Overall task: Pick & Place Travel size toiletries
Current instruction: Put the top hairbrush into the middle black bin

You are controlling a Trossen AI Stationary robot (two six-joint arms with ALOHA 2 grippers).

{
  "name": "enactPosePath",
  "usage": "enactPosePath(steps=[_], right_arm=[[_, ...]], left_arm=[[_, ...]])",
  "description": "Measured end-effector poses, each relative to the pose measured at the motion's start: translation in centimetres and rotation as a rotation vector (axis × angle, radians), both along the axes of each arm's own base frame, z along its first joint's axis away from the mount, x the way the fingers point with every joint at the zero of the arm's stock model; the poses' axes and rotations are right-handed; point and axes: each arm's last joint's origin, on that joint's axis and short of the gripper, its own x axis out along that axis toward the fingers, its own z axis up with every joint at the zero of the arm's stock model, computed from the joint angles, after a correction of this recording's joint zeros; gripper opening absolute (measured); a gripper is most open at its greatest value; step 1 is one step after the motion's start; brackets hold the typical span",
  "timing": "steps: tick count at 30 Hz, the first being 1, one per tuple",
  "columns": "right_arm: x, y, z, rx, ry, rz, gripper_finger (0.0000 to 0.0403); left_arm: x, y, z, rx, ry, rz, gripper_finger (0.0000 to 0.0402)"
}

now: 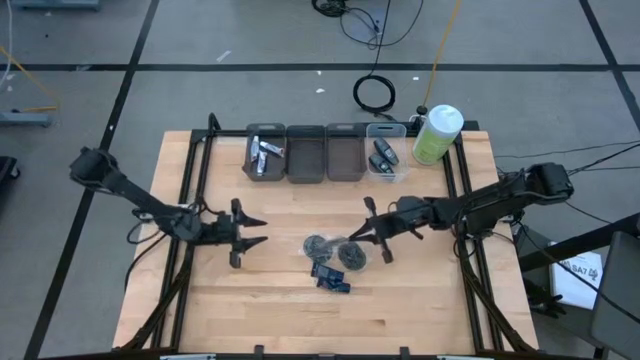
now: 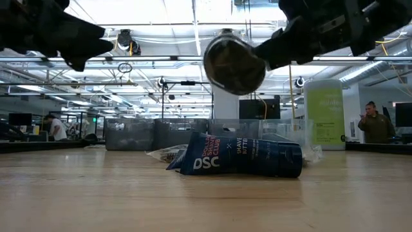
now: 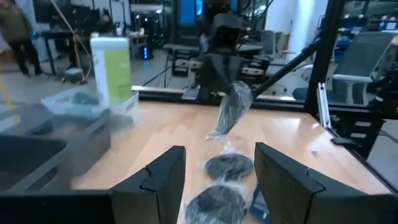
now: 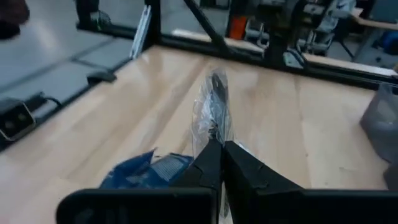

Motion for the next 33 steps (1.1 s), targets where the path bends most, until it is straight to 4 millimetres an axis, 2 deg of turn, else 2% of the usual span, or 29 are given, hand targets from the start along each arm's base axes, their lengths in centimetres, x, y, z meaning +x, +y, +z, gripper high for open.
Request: enactPosePath(steps=[6, 14, 19, 23, 29, 33], right_arm=[[-1.6, -0.5, -0.2, 0.040, -0.099, -0.002, 0.0000], [-2.6, -0.7, 0.1, 0.043, -0.145, -0.004, 0.0000], [-3.0, -0.7, 0.4, 0.044, -0.157, 0.003, 0.0000], [-3.2, -0.6, 0.7, 0.060, -0.163, 0.043, 0.0000], [-3.4, -0.6, 0.7, 0.060, -0.173, 0.041, 0.0000], [-3.5, -0.6, 0.6, 0.062, -0.172, 0.041, 0.0000]], left_arm=[[3.0, -0.4, -0.2, 0.053, 0.036, 0.036, 0.0186], [9.9, -0.6, 1.8, 0.164, 0.050, 0.135, 0.0186], [13.3, -0.6, 2.2, 0.232, 0.080, 0.100, 0.0186], [14.5, -0.8, 2.3, 0.266, 0.106, 0.063, 0.0186], [14.6, -0.5, 2.0, 0.229, 0.124, 0.028, 0.0186], [14.8, -0.7, 1.3, 0.185, 0.147, -0.085, 0.0186]])
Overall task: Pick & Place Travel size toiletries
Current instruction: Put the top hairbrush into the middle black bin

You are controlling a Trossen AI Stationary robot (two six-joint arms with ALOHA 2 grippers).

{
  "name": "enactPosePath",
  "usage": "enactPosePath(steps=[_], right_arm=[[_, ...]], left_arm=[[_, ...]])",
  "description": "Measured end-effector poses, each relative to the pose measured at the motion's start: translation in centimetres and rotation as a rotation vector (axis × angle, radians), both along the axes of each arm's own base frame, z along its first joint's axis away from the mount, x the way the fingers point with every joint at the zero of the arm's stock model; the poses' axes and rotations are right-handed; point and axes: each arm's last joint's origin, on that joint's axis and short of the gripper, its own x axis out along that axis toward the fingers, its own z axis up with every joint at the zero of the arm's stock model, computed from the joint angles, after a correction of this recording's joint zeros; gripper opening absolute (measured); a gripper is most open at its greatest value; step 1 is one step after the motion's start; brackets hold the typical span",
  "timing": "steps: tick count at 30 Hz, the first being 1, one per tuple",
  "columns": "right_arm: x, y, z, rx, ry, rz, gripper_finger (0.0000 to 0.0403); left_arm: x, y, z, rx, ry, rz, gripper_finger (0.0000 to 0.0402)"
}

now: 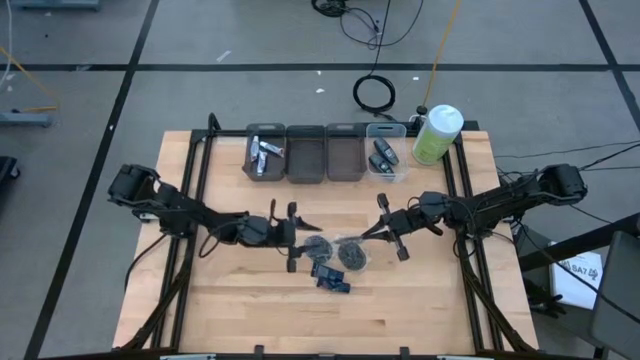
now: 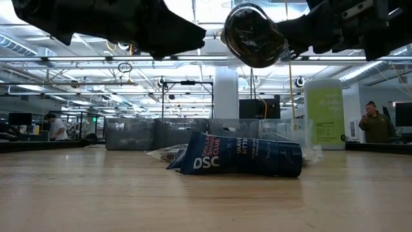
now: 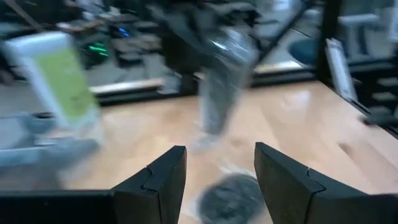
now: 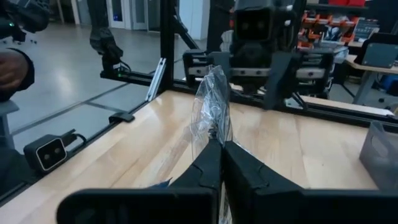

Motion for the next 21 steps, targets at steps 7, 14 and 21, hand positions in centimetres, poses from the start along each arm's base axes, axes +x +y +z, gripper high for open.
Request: enactPosePath(steps=[7, 14, 21], right_arm=[[0.0, 0.0, 0.1, 0.004, -0.009, -0.001, 0.0000], [0.0, 0.0, 0.1, 0.004, -0.004, -0.001, 0.0000], [0.0, 0.0, -0.1, 0.006, 0.011, -0.001, 0.0000]], left_arm=[[2.6, -0.1, -0.7, 0.005, 0.014, 0.006, 0.0186], [5.9, 0.2, -0.3, 0.025, -0.007, 0.023, 0.0186], [7.2, 0.1, 0.1, 0.049, -0.026, 0.024, 0.0186]])
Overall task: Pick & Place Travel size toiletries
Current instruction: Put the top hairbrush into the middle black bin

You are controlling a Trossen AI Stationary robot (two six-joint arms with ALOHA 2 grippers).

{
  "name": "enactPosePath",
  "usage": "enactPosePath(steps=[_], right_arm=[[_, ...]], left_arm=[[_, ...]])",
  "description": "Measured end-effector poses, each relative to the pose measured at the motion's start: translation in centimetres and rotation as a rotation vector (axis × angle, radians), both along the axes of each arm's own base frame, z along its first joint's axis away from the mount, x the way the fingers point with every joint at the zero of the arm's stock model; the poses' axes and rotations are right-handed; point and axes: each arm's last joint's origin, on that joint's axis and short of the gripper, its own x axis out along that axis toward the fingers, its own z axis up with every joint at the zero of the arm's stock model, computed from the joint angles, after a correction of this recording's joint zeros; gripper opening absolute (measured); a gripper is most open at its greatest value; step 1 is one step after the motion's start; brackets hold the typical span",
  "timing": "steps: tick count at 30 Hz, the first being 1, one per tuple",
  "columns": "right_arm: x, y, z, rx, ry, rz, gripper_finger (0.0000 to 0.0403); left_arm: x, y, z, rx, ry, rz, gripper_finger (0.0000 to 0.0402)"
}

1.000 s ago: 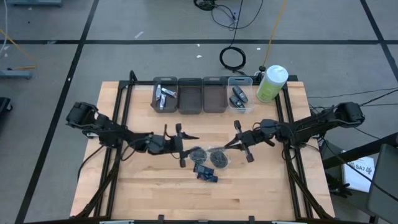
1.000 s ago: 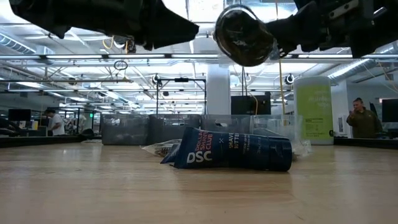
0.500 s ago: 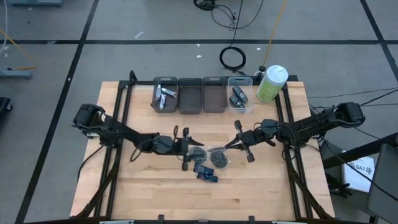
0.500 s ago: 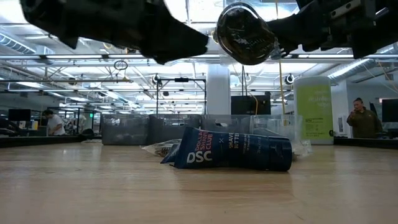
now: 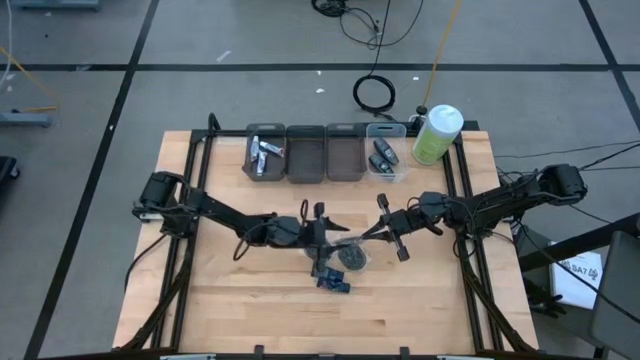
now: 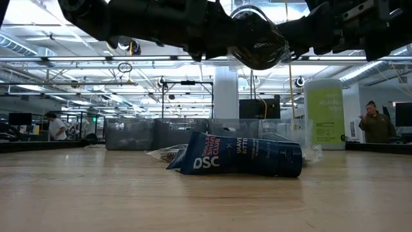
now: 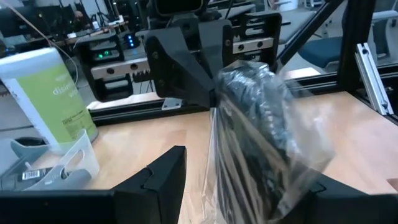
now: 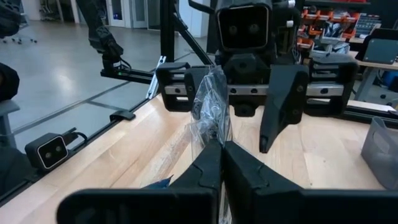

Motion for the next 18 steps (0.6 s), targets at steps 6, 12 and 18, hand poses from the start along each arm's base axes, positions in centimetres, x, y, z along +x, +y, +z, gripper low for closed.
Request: enactPosePath(steps=[6, 12, 18], right_arm=[[0.00, 0.00, -0.04, 0.000, 0.005, 0.000, 0.0000], [0.00, 0.00, -0.04, 0.000, 0.005, -0.001, 0.0000], [0.02, -0.05, -0.11, 0.045, 0.026, -0.021, 0.0019]], left_arm=[[0.01, 0.00, -0.01, 0.009, 0.002, -0.001, 0.0174], [-0.01, -0.09, -0.07, 0.035, 0.009, -0.016, 0.0063], [-0.35, -0.12, 0.56, 0.067, 0.021, 0.008, 0.0024]])
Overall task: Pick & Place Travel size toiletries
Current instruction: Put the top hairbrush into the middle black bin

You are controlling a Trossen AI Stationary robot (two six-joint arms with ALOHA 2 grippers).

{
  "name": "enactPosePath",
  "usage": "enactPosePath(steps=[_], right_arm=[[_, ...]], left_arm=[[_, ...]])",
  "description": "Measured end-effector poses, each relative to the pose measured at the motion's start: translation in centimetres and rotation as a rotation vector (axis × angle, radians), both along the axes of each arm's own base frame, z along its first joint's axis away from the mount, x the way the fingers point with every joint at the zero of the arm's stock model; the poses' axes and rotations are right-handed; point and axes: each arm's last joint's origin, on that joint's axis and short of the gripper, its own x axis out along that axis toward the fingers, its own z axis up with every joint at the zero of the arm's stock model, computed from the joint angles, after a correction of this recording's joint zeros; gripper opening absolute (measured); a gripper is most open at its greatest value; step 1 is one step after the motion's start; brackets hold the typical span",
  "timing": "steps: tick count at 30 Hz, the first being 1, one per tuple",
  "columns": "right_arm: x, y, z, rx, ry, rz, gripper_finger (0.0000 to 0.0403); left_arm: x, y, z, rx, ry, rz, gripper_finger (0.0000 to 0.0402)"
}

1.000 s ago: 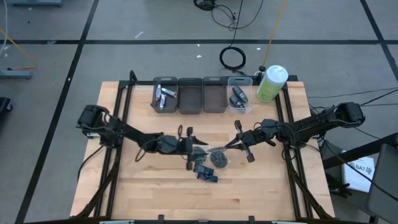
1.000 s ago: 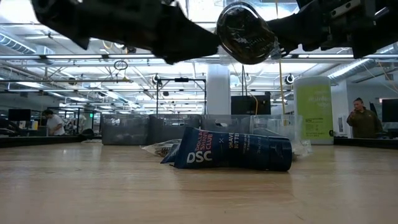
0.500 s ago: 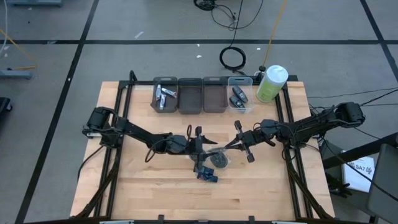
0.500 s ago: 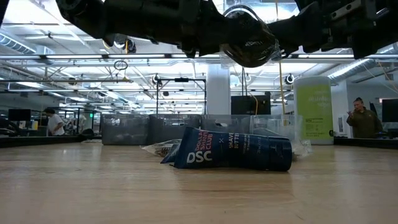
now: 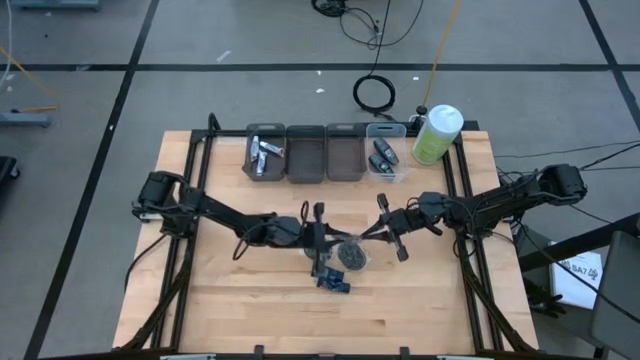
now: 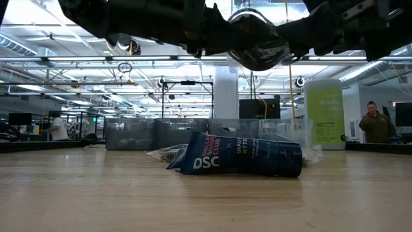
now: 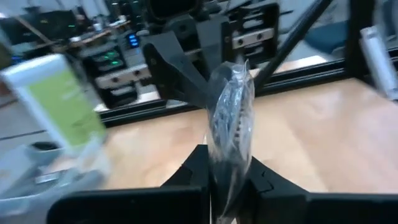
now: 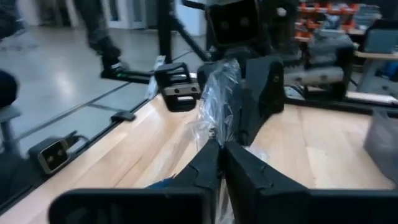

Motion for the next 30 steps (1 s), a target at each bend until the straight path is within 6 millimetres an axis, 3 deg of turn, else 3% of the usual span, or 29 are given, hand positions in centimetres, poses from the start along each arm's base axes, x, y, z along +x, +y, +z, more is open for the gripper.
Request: enactPosePath(steps=[10, 20, 30], right_arm=[[-0.6, -0.1, 0.1, 0.015, 0.049, -0.016, 0.0070], [-2.2, -0.3, 0.7, 0.012, 0.111, -0.020, 0.0097], [-3.5, -0.4, 1.2, 0.007, 0.149, -0.020, 0.0094]], left_arm=[[-3.2, 0.5, 3.3, 0.045, 0.080, 0.188, 0.0016], [-7.2, 3.6, 1.2, -0.046, 0.105, 0.410, 0.0014], [-7.8, 7.3, 1.4, -0.051, 0.061, 0.700, 0.0013]])
